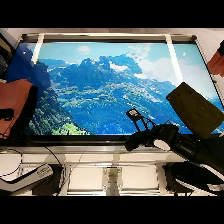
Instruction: Fold the clothes and pants, and hang the long-sleeved shirts on hangers.
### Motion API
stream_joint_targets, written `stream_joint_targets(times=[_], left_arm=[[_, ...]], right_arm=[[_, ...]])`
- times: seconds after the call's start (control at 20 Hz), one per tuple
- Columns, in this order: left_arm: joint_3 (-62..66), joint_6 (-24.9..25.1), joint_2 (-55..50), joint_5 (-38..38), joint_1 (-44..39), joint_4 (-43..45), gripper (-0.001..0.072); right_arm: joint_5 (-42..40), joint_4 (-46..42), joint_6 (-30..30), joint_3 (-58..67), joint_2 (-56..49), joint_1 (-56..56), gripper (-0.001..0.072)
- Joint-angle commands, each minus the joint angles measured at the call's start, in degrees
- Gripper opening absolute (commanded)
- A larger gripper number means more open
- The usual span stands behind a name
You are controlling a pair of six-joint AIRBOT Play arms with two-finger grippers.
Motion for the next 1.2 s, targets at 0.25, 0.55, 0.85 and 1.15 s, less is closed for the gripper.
stream_joint_targets(times=[0.25, 0.55, 0.85, 1.15], left_arm=[[-1.57, -1.27, -6.19, 3.17, 4.55, 1.31, 0.0538], [-1.57, -4.24, -8.00, 8.46, 4.79, 5.18, 0.0491], [-1.57, -4.24, -12.63, 9.31, 4.79, 5.51, 0.0411], [0.02, -4.24, -7.15, 10.10, 3.96, 5.01, 0.0024]], right_arm=[[-0.83, 0.22, 0.83, 0.04, 0.00, -0.02, 0.0015], [-0.79, 1.44, 0.87, 1.25, 0.00, -0.02, 0.0015], [-0.85, 2.71, 0.92, 1.84, 0.00, -0.02, 0.0015], [-0.83, 3.10, 0.90, 1.81, 0.00, -0.02, 0.0015]])
